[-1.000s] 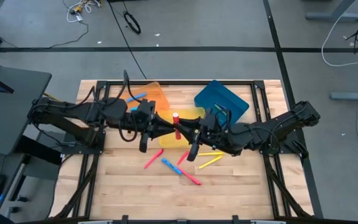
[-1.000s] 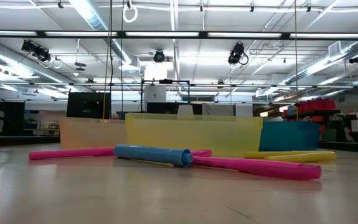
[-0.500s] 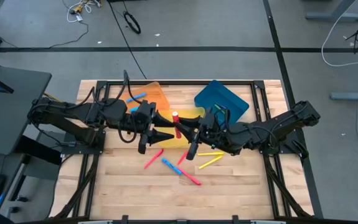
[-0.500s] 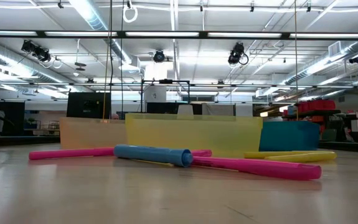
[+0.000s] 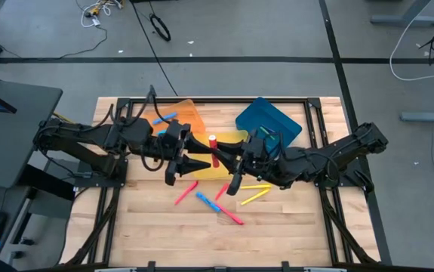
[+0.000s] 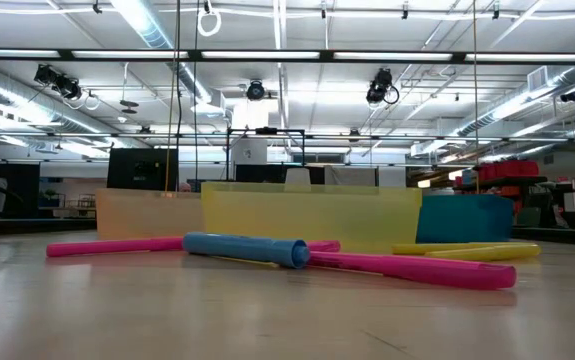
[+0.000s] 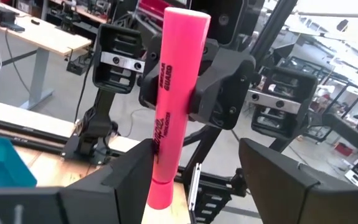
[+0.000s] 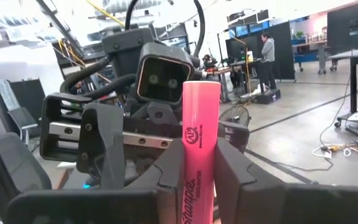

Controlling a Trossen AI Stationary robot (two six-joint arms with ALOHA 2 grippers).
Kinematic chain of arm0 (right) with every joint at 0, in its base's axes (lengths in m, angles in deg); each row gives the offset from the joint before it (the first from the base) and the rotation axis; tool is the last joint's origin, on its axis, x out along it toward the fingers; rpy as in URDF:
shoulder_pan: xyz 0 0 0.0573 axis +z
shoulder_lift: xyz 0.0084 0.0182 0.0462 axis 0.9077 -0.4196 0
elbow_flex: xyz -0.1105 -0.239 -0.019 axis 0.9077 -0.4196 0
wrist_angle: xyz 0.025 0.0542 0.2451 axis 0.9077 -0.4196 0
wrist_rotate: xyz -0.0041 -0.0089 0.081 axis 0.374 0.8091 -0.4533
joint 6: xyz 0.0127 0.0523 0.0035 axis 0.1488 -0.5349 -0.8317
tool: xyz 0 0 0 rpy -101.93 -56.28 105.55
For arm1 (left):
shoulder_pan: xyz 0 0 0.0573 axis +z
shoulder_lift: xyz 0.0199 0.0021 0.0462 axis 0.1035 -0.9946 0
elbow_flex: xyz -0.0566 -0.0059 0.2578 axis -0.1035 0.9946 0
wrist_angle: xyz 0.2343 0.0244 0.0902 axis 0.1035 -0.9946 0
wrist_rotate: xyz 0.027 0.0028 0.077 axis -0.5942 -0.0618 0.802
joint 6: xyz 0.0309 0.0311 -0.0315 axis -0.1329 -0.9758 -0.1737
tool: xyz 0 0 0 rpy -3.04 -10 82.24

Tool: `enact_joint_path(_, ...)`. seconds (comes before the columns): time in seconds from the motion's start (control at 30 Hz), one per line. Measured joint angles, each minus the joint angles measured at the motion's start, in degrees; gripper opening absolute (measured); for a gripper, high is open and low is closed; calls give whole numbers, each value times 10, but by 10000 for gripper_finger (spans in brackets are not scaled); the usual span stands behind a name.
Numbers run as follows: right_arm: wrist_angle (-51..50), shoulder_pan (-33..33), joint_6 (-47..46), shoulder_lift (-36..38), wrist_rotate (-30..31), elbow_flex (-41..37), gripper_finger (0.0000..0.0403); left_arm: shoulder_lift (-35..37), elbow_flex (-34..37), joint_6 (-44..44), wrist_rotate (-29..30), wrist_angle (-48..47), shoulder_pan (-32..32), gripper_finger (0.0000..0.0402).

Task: Pick & Place Markers
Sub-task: Put the orange highlighter pen into the orange bin

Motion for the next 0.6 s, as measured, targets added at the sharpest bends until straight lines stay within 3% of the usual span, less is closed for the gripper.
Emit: enact_joint_path(0.6,53,-2,25,-1,-8,0,52,-2,0,-29,46,7,-1,243)
